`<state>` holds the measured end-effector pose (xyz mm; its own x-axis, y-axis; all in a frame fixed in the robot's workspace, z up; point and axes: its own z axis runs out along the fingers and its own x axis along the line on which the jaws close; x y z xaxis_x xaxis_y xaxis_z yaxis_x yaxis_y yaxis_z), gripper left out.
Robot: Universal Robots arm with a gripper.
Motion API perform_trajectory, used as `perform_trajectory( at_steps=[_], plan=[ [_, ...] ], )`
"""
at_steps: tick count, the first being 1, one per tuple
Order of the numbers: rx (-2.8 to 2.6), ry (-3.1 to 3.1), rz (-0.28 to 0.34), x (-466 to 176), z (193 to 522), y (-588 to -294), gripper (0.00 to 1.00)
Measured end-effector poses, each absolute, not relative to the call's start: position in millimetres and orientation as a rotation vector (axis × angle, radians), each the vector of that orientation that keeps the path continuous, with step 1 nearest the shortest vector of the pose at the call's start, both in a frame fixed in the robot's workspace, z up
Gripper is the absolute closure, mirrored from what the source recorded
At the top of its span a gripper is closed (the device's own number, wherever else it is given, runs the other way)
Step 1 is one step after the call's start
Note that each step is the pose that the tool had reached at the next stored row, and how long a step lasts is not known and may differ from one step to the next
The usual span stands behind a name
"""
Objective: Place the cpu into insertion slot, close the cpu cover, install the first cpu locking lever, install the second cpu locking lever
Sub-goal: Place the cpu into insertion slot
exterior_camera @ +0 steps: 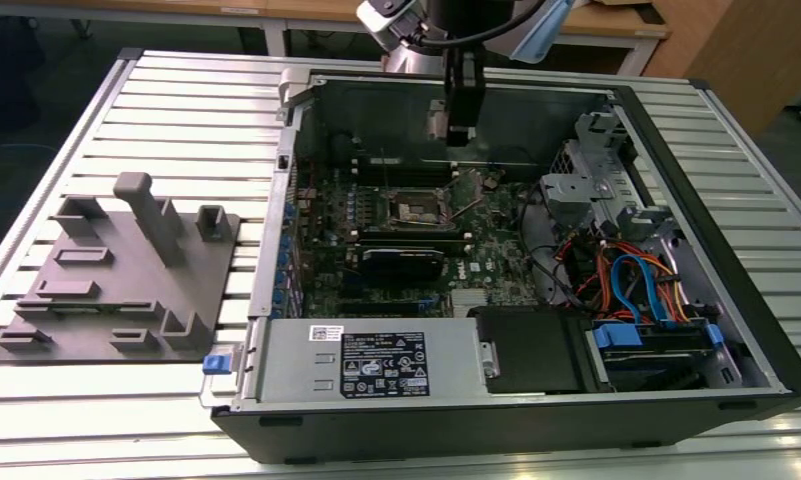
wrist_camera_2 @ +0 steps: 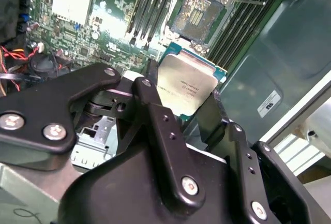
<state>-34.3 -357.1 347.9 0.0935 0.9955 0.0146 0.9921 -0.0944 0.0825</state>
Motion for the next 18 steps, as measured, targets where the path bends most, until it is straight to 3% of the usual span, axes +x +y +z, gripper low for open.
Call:
perform_trajectory(
  at_steps=[18],
  plan=[
    [2.22, 2.154, 0.108, -35.4, 340.4, -357.1, 0.46]
  ],
)
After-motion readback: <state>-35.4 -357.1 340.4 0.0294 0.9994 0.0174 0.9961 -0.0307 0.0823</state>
